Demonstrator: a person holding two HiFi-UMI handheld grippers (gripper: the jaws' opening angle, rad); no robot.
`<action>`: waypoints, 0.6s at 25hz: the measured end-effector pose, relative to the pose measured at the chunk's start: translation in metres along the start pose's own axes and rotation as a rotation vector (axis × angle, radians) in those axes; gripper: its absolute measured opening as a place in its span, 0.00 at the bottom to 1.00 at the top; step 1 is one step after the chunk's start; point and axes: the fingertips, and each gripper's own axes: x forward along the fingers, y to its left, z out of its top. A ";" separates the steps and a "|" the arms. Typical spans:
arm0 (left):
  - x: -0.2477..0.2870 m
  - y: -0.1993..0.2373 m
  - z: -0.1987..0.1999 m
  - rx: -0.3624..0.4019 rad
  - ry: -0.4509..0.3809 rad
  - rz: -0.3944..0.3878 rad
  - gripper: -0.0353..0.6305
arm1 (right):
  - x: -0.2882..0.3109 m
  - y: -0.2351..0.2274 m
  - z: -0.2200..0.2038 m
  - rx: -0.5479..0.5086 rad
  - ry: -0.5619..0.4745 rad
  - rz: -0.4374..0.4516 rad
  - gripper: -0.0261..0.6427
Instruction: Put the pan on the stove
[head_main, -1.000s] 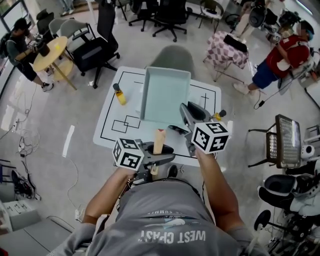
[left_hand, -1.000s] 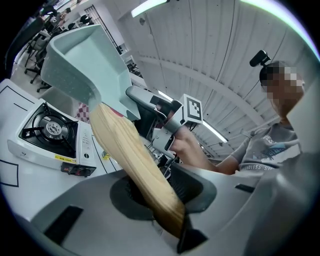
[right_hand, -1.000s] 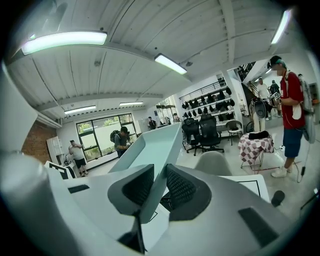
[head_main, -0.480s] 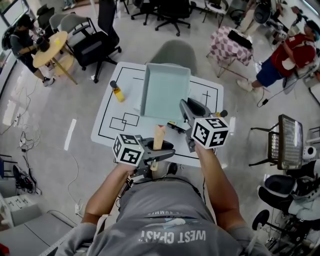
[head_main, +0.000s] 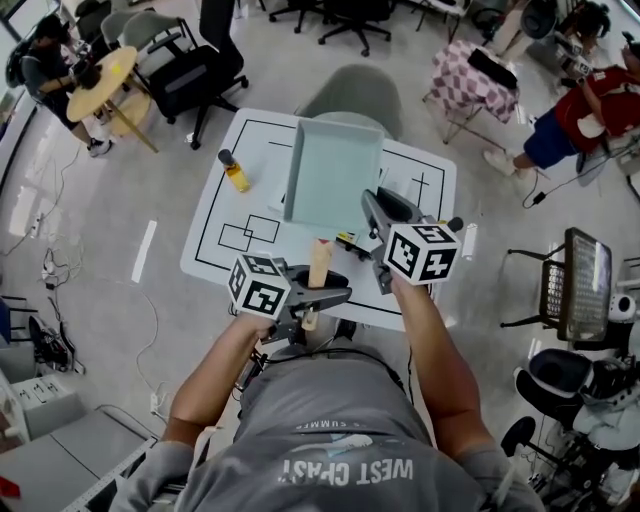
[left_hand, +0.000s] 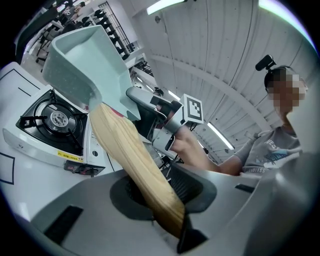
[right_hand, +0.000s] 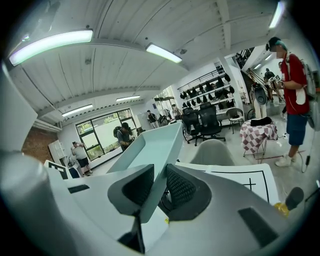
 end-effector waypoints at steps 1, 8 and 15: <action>0.001 0.003 0.000 -0.006 0.002 0.001 0.21 | 0.002 -0.002 -0.002 0.005 0.005 0.000 0.17; 0.004 0.028 -0.004 -0.053 0.015 0.001 0.21 | 0.023 -0.021 -0.020 0.036 0.044 -0.006 0.17; 0.012 0.050 -0.006 -0.089 0.026 -0.001 0.21 | 0.039 -0.041 -0.035 0.059 0.073 -0.017 0.17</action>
